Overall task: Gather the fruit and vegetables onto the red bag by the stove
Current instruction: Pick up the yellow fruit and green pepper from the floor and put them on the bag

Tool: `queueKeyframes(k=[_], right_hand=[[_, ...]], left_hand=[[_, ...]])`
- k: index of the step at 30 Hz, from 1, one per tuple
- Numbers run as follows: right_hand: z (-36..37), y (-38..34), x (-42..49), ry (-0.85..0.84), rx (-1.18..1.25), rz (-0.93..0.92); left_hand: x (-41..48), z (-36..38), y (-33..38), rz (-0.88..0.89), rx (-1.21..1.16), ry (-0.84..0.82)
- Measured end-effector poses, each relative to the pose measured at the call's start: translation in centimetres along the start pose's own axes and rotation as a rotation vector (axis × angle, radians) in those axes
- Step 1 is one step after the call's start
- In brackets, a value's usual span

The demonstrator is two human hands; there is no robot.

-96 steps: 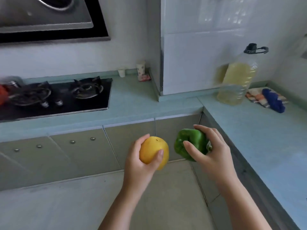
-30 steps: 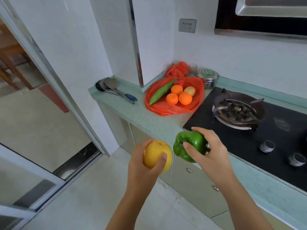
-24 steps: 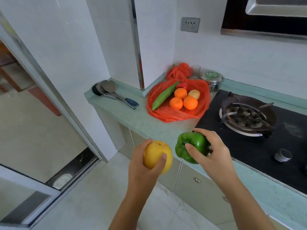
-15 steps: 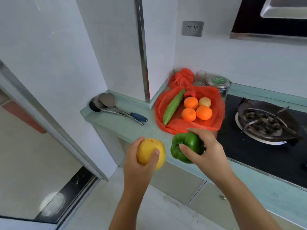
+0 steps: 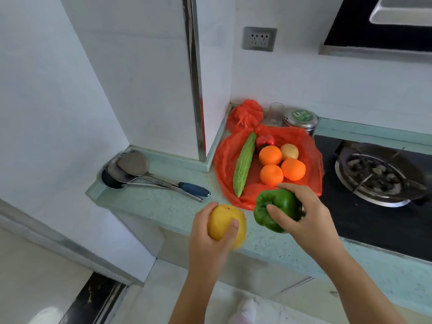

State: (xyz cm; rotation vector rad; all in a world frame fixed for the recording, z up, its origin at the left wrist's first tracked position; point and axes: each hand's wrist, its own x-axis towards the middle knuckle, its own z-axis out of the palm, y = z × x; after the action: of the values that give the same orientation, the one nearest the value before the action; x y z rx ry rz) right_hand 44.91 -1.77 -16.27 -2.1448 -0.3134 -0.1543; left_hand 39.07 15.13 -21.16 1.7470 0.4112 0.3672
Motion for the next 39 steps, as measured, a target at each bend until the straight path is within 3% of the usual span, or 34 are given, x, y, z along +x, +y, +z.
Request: queueKeyframes(k=[20,39], right_hand=[[-0.8,11.6,16.1,0.221,-0.044,0.244],[-0.1,19.6,30.0,0.226,-0.078,0.273]], left_hand=[[20.6,12.2,-1.6,0.252,0.228,-0.407],[27.4,18.2,-5.3,0.324,0.447,-0.604]])
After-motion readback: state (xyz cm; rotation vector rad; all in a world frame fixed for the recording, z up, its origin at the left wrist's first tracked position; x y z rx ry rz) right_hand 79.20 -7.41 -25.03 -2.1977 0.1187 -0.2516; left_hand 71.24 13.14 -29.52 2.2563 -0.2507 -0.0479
